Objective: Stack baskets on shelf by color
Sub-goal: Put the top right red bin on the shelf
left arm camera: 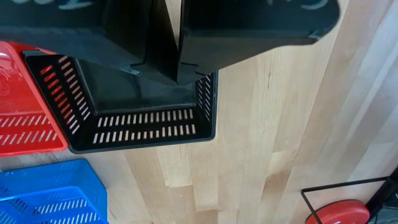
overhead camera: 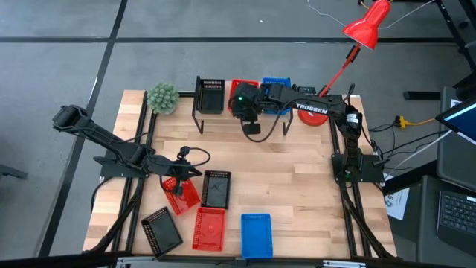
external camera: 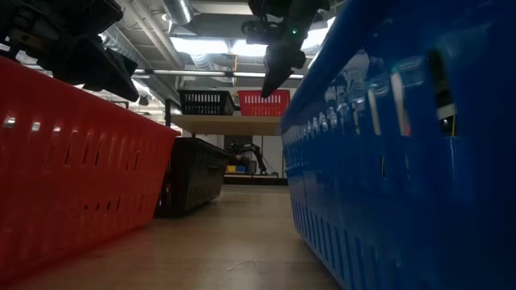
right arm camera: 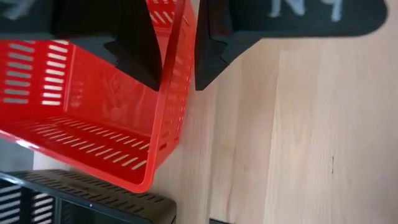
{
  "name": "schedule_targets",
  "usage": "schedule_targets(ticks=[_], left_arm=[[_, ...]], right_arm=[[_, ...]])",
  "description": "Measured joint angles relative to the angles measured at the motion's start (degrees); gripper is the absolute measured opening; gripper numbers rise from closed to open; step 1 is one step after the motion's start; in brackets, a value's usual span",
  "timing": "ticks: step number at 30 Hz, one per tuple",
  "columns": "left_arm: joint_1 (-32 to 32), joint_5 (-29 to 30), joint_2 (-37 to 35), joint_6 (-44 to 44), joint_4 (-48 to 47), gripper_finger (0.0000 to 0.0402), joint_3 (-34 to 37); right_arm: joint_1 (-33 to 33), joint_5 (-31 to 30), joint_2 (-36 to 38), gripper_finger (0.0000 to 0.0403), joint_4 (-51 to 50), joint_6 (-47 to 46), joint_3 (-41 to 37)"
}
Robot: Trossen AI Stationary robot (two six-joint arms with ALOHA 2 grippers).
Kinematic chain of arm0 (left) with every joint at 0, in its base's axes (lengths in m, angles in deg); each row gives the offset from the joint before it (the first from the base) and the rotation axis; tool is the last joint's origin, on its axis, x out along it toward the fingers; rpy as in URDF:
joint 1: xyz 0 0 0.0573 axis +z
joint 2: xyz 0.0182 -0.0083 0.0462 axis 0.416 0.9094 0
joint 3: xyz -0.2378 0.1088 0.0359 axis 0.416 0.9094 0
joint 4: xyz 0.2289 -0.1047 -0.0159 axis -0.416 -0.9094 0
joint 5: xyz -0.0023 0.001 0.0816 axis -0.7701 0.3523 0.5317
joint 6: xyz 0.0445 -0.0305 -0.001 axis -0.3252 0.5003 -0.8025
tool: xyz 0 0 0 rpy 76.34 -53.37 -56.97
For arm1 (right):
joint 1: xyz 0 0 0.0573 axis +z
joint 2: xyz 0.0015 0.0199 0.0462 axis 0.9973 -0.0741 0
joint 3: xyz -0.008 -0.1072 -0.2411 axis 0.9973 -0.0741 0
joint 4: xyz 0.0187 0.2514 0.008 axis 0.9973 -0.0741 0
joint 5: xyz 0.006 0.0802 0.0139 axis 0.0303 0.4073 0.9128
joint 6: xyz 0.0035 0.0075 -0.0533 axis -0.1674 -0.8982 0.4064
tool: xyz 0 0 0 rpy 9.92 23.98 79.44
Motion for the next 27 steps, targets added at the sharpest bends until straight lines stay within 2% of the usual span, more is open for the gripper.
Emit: schedule_targets(ticks=[27], left_arm=[[0.00,0.00,0.00,0.00,0.00,0.0000,0.00]], right_arm=[[-0.38,0.00,0.00,0.0092,0.03,12.78,-0.04]])
